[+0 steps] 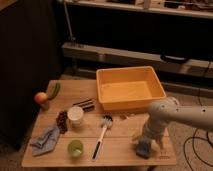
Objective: Wipe table surface with sponge
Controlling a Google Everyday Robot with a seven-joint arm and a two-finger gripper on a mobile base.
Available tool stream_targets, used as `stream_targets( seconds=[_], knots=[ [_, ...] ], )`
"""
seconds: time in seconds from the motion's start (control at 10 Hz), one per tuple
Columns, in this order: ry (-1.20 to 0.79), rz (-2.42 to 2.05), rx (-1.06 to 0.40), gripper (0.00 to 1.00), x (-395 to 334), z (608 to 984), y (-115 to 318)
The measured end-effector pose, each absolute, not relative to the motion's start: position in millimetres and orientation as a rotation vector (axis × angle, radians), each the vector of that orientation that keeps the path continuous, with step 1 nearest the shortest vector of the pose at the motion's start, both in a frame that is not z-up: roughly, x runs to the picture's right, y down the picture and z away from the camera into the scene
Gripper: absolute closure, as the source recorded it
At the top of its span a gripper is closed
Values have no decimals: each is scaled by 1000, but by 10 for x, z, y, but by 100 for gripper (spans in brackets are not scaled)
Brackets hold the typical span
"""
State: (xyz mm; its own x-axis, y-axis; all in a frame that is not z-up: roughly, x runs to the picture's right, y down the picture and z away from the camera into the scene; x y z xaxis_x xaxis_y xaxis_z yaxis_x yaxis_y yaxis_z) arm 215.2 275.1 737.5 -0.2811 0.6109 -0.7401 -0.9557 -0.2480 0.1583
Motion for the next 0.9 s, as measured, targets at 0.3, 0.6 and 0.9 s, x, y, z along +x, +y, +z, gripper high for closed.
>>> stream_targets(
  seconds=[0.3, 0.6, 0.9],
  knots=[
    [727, 1758, -676, 20, 2155, 7403, 2764],
    [741, 1750, -678, 20, 2123, 7470, 2764],
    [767, 1754, -663, 20, 2111, 7545, 2769]
  ],
)
